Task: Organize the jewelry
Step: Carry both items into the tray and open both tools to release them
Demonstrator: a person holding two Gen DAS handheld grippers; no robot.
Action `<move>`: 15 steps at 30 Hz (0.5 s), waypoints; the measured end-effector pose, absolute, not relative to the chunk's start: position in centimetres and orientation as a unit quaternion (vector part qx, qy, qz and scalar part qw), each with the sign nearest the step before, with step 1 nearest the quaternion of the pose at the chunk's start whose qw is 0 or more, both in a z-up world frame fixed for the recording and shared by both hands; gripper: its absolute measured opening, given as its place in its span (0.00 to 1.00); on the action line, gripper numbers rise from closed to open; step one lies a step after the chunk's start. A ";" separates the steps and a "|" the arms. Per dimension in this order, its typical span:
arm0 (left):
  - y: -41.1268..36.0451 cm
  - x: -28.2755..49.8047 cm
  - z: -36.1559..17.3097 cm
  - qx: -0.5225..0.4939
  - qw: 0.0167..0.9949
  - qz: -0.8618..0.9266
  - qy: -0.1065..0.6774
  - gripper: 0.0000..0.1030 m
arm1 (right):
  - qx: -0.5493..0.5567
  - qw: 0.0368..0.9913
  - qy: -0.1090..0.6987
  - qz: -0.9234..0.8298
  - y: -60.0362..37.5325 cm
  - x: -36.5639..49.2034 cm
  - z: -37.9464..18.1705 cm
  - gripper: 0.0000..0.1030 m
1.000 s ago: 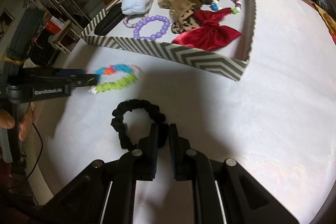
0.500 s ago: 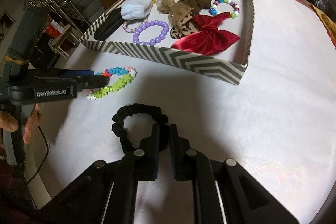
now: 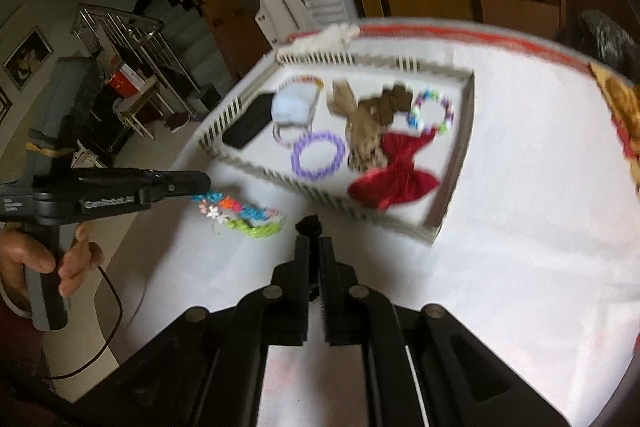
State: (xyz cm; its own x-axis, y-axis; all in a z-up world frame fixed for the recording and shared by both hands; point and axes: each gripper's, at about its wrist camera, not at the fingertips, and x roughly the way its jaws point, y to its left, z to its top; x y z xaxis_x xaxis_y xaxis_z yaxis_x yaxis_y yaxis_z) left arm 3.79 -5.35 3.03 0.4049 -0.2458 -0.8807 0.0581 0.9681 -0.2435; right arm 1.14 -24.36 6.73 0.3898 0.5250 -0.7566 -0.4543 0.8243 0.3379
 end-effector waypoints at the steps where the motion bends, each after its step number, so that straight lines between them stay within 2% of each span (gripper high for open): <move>1: -5.3 3.9 4.0 -0.090 0.837 -0.094 0.532 0.12 | 0.038 0.835 0.463 0.295 -24.5 1.3 7.3 0.04; 10: -4.0 5.8 10.2 -0.072 0.865 -0.069 0.491 0.12 | 0.046 0.853 0.430 0.291 -24.6 3.3 10.5 0.04; 15: -4.7 7.6 10.8 -0.061 0.873 -0.061 0.480 0.12 | 0.049 0.856 0.429 0.284 -24.4 4.6 10.9 0.04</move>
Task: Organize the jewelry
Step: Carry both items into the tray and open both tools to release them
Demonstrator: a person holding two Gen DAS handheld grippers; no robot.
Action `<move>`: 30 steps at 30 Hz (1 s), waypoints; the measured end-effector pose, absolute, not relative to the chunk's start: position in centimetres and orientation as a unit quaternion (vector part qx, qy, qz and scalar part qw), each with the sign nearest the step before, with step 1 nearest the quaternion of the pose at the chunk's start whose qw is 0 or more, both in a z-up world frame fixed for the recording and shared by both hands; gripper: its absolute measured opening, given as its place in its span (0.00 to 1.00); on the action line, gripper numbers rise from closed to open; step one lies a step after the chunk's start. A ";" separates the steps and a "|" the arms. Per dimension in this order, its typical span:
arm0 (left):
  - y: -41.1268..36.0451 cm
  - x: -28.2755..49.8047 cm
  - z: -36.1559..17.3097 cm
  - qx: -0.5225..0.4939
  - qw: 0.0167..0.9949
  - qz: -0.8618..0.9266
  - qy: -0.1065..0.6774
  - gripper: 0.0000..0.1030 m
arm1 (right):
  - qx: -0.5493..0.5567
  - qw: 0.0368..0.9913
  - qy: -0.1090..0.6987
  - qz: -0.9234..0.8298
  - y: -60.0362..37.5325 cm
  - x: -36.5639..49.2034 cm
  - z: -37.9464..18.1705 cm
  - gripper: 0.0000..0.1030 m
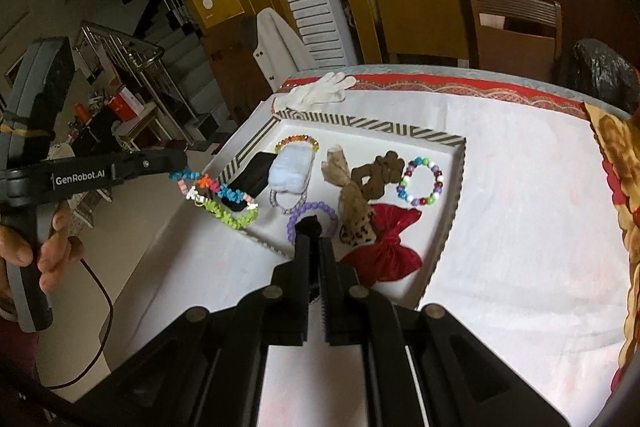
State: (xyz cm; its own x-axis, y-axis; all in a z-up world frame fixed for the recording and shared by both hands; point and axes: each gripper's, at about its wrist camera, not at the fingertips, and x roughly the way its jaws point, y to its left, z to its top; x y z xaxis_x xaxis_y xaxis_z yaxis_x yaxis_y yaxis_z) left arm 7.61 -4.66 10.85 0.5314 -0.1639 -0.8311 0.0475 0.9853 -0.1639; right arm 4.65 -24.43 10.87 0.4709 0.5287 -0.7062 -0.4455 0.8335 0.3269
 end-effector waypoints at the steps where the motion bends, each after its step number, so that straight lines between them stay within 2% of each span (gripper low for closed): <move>1: -4.8 7.9 10.9 -0.057 0.874 -0.059 0.479 0.12 | 0.049 0.857 0.429 0.282 -24.4 4.9 10.9 0.04; 17: -6.0 12.0 7.5 -0.043 0.862 -0.065 0.500 0.12 | 0.054 0.848 0.453 0.271 -22.5 8.3 9.3 0.04; 30: -2.2 13.2 2.4 -0.065 0.839 -0.033 0.539 0.13 | 0.085 0.820 0.484 0.294 -18.6 12.3 6.4 0.04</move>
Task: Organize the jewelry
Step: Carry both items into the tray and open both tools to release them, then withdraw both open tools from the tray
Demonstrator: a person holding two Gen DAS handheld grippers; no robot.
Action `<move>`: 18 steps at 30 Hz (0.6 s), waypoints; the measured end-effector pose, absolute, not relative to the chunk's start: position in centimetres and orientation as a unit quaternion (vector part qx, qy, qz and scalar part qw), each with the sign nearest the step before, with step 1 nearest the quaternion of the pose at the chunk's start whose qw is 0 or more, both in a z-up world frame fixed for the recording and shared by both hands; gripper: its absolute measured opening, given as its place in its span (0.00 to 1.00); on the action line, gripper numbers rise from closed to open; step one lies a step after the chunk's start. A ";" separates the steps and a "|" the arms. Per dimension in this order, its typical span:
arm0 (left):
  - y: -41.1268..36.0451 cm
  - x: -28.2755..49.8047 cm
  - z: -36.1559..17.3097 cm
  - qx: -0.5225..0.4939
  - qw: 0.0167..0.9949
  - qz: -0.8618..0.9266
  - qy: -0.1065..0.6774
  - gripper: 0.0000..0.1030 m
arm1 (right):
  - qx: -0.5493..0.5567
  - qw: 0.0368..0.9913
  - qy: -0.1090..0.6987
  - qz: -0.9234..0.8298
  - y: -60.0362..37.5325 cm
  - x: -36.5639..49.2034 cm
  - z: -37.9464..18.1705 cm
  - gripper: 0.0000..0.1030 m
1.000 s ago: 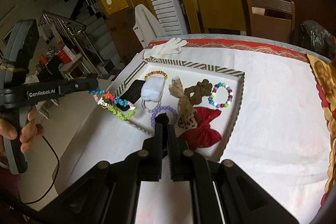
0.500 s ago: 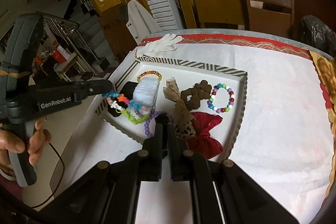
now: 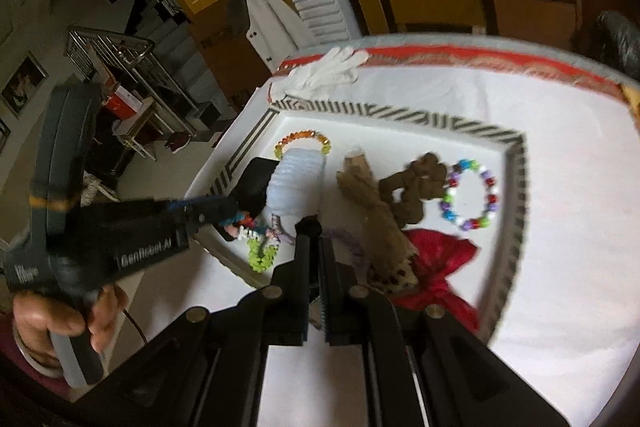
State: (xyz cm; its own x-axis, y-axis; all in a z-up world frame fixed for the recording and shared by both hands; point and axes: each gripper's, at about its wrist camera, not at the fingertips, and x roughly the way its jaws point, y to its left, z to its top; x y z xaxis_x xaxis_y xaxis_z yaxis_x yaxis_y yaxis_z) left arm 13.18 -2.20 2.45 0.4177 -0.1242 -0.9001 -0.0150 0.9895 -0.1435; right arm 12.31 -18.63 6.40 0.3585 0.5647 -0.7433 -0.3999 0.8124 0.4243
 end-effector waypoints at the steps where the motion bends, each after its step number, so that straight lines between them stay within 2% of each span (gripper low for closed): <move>1: -1.9 13.1 1.9 -0.062 0.839 -0.025 0.541 0.13 | 0.093 0.813 0.492 0.296 -18.3 12.9 5.6 0.04; 8: -0.5 12.7 -0.1 -0.069 0.831 -0.003 0.551 0.13 | 0.080 0.805 0.527 0.263 -16.4 15.6 0.9 0.04; 10: -0.3 12.6 -0.3 -0.072 0.829 -0.001 0.554 0.15 | 0.064 0.807 0.529 0.254 -15.9 15.8 0.4 0.06; 11: -0.2 12.5 -0.3 -0.072 0.829 0.002 0.555 0.19 | 0.055 0.808 0.531 0.249 -15.7 15.8 0.1 0.13; 12: -0.2 12.4 -0.4 -0.073 0.828 0.004 0.555 0.29 | 0.047 0.808 0.535 0.244 -15.6 15.8 -0.1 0.19; 13: -0.1 12.4 -0.4 -0.076 0.829 0.004 0.555 0.42 | 0.037 0.808 0.538 0.238 -15.6 15.8 -0.2 0.30; 14: 0.0 12.3 -0.4 -0.081 0.829 0.005 0.554 0.45 | 0.033 0.809 0.537 0.236 -15.7 15.6 -0.1 0.38; 18: -0.2 11.6 0.2 -0.082 0.832 0.018 0.549 0.46 | 0.029 0.823 0.513 0.241 -16.6 13.7 1.7 0.40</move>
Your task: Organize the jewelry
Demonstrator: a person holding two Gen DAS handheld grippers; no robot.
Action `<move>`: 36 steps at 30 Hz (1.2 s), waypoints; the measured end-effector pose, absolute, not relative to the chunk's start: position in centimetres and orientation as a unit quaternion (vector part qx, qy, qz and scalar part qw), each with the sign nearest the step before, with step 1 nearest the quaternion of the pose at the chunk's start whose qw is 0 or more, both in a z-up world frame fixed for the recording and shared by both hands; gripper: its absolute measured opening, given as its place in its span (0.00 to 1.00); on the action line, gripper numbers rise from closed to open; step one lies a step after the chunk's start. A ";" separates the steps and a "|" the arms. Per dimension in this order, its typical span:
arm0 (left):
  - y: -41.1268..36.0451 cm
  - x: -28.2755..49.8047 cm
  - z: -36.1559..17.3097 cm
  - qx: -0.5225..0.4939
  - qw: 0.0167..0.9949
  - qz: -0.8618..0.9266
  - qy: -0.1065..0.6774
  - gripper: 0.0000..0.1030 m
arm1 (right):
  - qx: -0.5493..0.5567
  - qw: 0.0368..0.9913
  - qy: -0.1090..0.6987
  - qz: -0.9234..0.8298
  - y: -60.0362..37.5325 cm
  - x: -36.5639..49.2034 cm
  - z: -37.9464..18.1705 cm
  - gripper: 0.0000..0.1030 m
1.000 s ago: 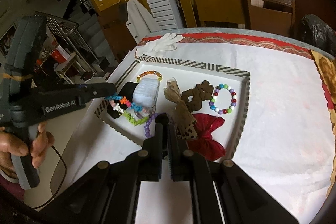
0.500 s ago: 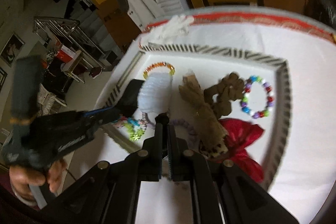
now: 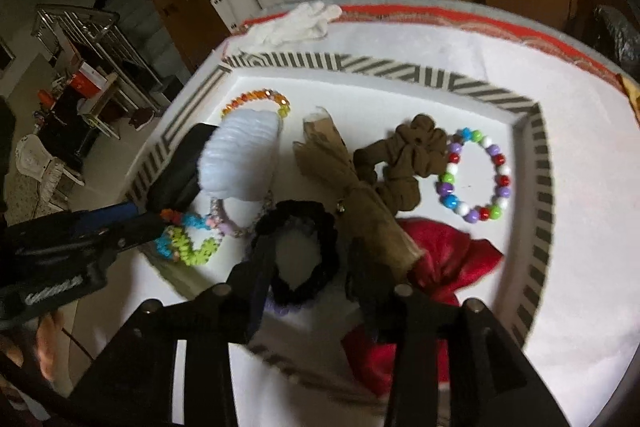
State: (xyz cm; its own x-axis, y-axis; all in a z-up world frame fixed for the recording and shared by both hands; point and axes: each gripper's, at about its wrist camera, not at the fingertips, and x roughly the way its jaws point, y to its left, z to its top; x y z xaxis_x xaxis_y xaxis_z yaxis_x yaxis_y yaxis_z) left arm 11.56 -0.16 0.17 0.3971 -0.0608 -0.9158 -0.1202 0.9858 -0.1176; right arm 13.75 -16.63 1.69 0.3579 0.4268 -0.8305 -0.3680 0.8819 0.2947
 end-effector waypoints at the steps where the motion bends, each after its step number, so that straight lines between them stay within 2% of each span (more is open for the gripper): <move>1: -0.3 11.2 0.5 -0.083 0.833 0.020 0.546 0.46 | 0.029 0.826 0.507 0.243 -16.9 13.4 2.2 0.40; 5: -1.0 10.4 1.6 -0.082 0.837 0.022 0.541 0.46 | 0.031 0.848 0.473 0.236 -18.3 11.0 4.6 0.51; 11: -2.4 8.8 3.2 -0.074 0.849 0.028 0.522 0.46 | 0.031 0.866 0.454 0.206 -19.7 8.7 6.4 0.58; 21: -4.2 6.9 5.1 -0.058 0.866 0.035 0.495 0.46 | 0.043 0.872 0.456 0.172 -21.2 6.8 7.5 0.60; 26: -4.8 6.3 5.7 -0.048 0.871 0.042 0.487 0.46 | 0.044 0.873 0.455 0.170 -21.2 6.3 7.8 0.64; 36: -5.1 5.8 5.8 -0.039 0.871 0.050 0.488 0.46 | 0.048 0.869 0.462 0.172 -21.3 6.0 7.7 0.65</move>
State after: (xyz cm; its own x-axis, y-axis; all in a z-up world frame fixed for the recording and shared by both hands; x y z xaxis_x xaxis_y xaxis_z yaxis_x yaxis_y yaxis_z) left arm 5.84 -5.07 5.81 0.5190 0.0497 -0.8533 -0.1253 0.9920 -0.0184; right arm 6.03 -21.30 7.73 0.5136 0.3428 -0.7866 -0.2533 0.9364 0.2428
